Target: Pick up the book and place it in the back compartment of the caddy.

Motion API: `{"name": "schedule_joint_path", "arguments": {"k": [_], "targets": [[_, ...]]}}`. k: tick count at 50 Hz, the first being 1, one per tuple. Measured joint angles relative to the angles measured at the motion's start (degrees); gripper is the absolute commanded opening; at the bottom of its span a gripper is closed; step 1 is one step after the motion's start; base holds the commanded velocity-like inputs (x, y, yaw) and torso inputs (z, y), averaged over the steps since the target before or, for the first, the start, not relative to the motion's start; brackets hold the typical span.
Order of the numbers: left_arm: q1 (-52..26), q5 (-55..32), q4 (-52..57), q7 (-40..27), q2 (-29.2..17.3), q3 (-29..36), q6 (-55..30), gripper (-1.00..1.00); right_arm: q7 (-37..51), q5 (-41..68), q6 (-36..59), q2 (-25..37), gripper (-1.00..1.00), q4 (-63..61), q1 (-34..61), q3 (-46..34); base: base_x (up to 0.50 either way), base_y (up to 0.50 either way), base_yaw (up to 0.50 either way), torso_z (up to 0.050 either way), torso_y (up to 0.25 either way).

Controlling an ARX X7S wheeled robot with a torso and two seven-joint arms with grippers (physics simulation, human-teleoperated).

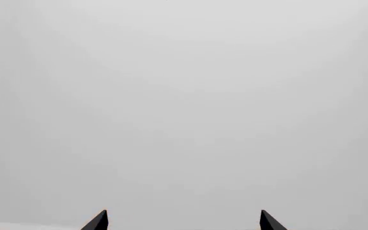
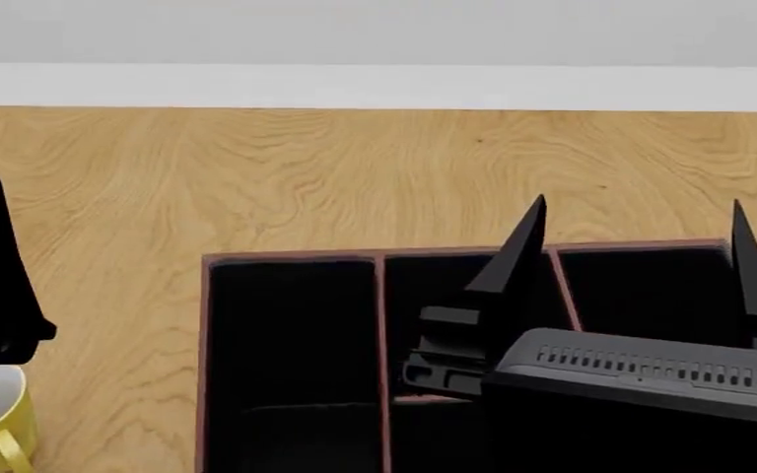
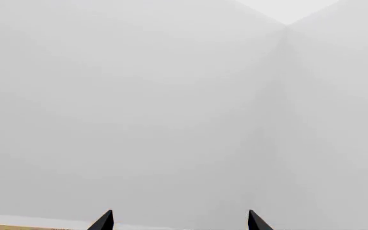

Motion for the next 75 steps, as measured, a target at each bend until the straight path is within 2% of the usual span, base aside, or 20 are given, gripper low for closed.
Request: {"name": "schedule_joint_path", "arguments": {"k": [22, 31, 44, 50, 55, 65, 75], "targets": [[-0.59, -0.45, 3.59, -0.2, -4.27, -0.39, -2.74, 1.0, -3.08, -3.88, -0.59, -1.24, 1.0, -0.28, -0.01, -0.77, 0.0, -0.09, 0.0, 0.0, 0.0], [-1.18, -1.57, 4.95, -0.86, -5.24, -1.83, -4.63, 1.0, -3.46, -3.63, -1.88, -1.6, 1.0, -0.36, -0.59, -0.63, 0.0, -0.44, 0.0, 0.0, 0.0], [-3.72, -4.38, 3.94, 0.35, -7.7, -2.5, -7.79, 1.0, -3.3, -3.28, -1.87, -1.57, 1.0, -0.37, -0.74, -0.22, 0.0, 0.0, 0.0, 0.0, 0.0], [-10.15, -6.95, 1.6, 2.78, -12.36, -2.55, -13.19, 1.0, -3.12, -2.67, -1.74, -1.44, 1.0, -0.31, -0.6, -0.34, 0.0, 0.0, 0.0, 0.0, 0.0], [-17.71, -8.74, -1.05, 6.76, -17.98, -0.43, -17.7, 1.0, -3.25, -2.7, -1.48, -1.37, 1.0, -0.27, -0.39, -0.72, 0.0, 0.0, 0.0, 0.0, 0.0], [-30.89, -8.22, -8.44, 19.05, -30.01, 10.62, -21.61, 1.0, -3.32, -2.8, -0.9, -1.28, 1.0, -0.11, 0.17, -1.47, 0.0, 0.0, 0.0, 0.0, 0.0], [-41.72, -3.54, -14.47, 30.6, -38.97, 23.77, -23.26, 1.0, -2.38, -1.36, -0.41, -1.01, 1.0, 0.19, 0.66, -1.63, 0.0, 0.0, 0.0, 0.0, 0.0]]}}
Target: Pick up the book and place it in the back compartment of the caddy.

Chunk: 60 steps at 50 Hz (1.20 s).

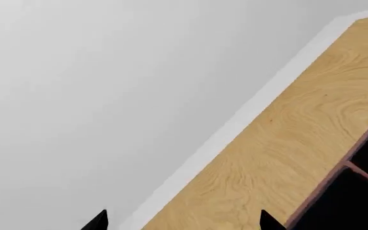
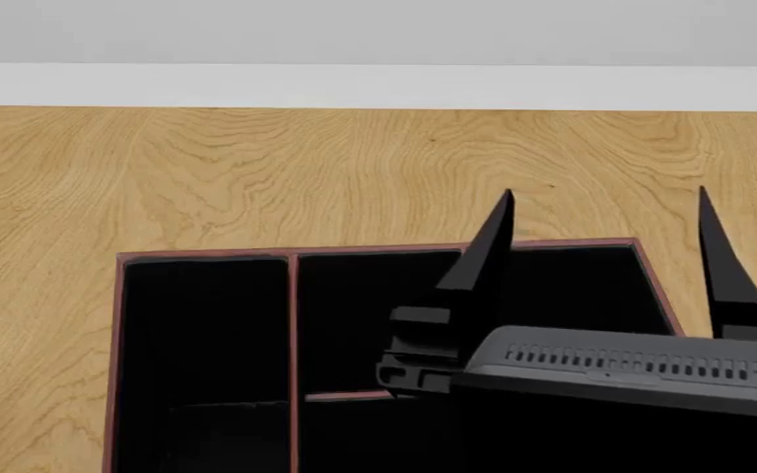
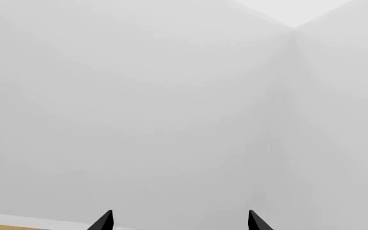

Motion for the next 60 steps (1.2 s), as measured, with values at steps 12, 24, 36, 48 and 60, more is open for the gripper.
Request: {"name": "schedule_joint_path", "arguments": {"k": [12, 24, 36, 48, 60], "targets": [[-3.54, 8.14, -4.05, 9.07, -8.36, 13.15, 7.69, 1.0, 1.14, 1.63, 0.25, 0.32, 1.0, 0.11, 0.31, 0.0, 0.0, 0.0, 0.0, 0.0, 0.0], [-2.55, 14.52, -3.43, 13.1, -14.4, 20.47, 15.4, 1.0, 2.08, 3.06, 0.03, 0.53, 1.0, 0.28, 0.28, 0.33, 0.0, 0.0, 0.0, 0.0, 0.0], [1.04, 14.45, 0.7, 13.06, -20.54, 22.96, 19.5, 1.0, 2.87, 4.1, 0.05, 0.75, 1.0, 0.4, 0.27, 0.3, 0.0, 0.0, 0.0, 0.0, 0.0], [4.46, 12.12, 4.3, 11.46, -25.06, 23.9, 21.65, 1.0, 3.52, 5.09, -0.26, 0.86, 1.0, 0.61, 0.09, 0.45, 0.0, 0.0, 0.0, 0.0, 0.0], [8.64, 8.24, 6.5, 7.25, -27.7, 25.12, 23.55, 1.0, 4.32, 6.62, -0.69, 0.99, 1.0, 1.05, 0.0, 0.87, 0.0, 0.0, 0.0, 0.0, 0.0]]}}
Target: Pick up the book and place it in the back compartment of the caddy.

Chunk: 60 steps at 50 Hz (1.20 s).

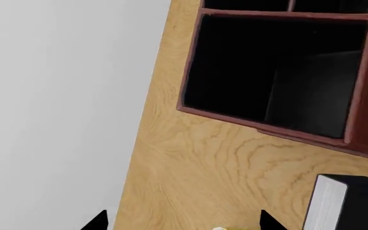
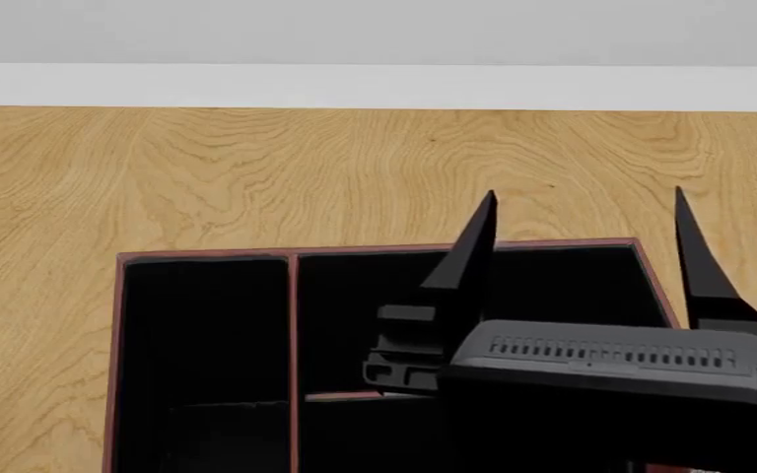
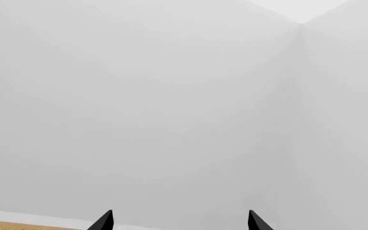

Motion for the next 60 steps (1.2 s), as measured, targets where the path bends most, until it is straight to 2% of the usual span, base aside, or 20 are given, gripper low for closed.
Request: {"name": "schedule_joint_path", "arguments": {"k": [13, 23, 37, 60], "targets": [[4.86, -3.32, 1.31, -4.69, -1.53, 2.28, 1.99, 1.0, 1.01, 1.91, -0.63, 0.3, 1.0, 0.76, -0.11, 0.52, 0.0, 0.0, 0.0, 0.0, 0.0], [8.17, -3.21, 1.25, -7.05, -0.86, 4.47, 2.81, 1.0, 1.76, 2.95, -0.89, 0.62, 1.0, 0.75, -0.16, 0.72, 0.0, 0.0, 0.0, 0.0, 0.0], [10.65, -1.6, -1.26, -8.31, 2.46, 6.81, 3.86, 1.0, 2.61, 3.91, -0.88, 0.95, 1.0, 0.62, -0.17, 0.85, 0.0, 0.0, 0.0, 0.0, 0.0], [13.8, 3.84, -12.38, -9.49, 10.02, 10.56, 8.31, 1.0, 4.07, 5.35, -1.52, 1.44, 1.0, 1.12, -0.84, 1.34, 0.0, 0.0, 0.0, 0.0, 0.0]]}}
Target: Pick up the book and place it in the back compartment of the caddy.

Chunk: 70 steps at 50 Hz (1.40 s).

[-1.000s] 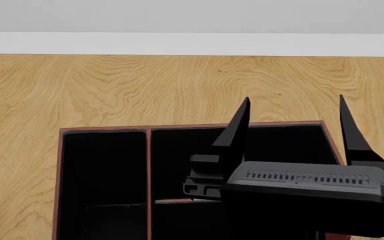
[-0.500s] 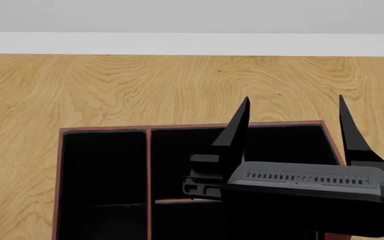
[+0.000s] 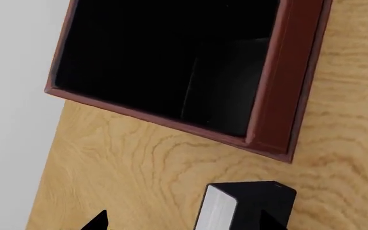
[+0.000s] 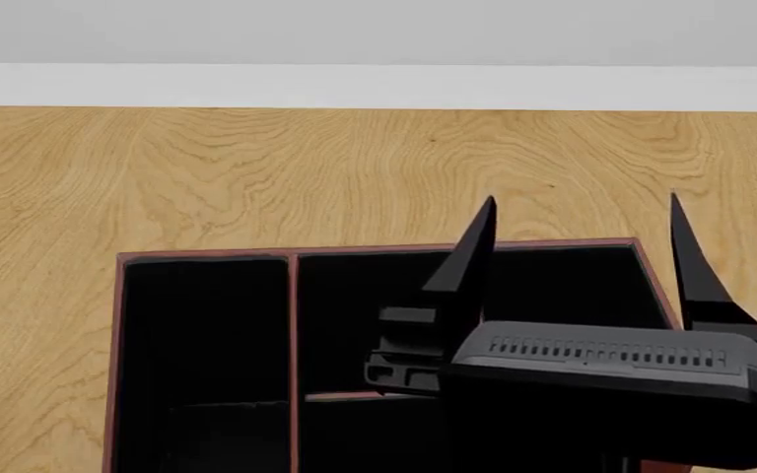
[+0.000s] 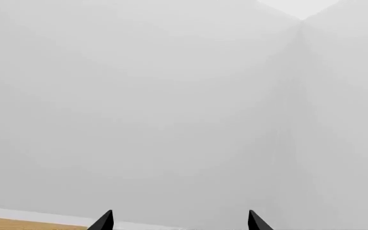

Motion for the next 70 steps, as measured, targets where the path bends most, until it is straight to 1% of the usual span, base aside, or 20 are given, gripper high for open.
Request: {"name": "schedule_joint_path", "arguments": {"k": [28, 48, 61, 62, 70], "targets": [[3.84, 1.85, -10.26, -1.5, 5.87, 2.81, 4.47, 1.0, 0.96, 0.59, 0.82, 0.44, 1.0, -0.13, 0.36, -0.62, 0.0, 0.0, 0.0, 0.0, 0.0], [4.26, 2.78, -18.43, -1.81, 8.61, 3.25, 5.59, 1.0, 1.6, 1.81, 0.46, 0.6, 1.0, 0.85, 0.4, -0.44, 0.0, 0.0, 0.0, 0.0, 0.0], [3.85, 3.12, -20.55, -1.64, 9.82, 3.38, 4.99, 1.0, 2.07, 2.69, 0.05, 0.82, 1.0, 1.1, 0.1, -0.03, 0.0, 0.0, 0.0, 0.0, 0.0], [3.83, 3.23, -20.81, -1.62, 10.03, 3.45, 5.02, -1.0, 2.11, 2.75, 0.02, 0.84, 1.0, 1.1, 0.08, 0.01, 0.0, 0.0, 0.0, 0.0, 0.0], [1.9, 2.75, -21.39, -2.94, 10.07, 5.54, 5.34, -1.0, 2.42, 2.95, 0.23, 1.08, 1.0, 1.02, 0.09, -0.06, 0.0, 0.0, 0.0, 0.0, 0.0]]}}
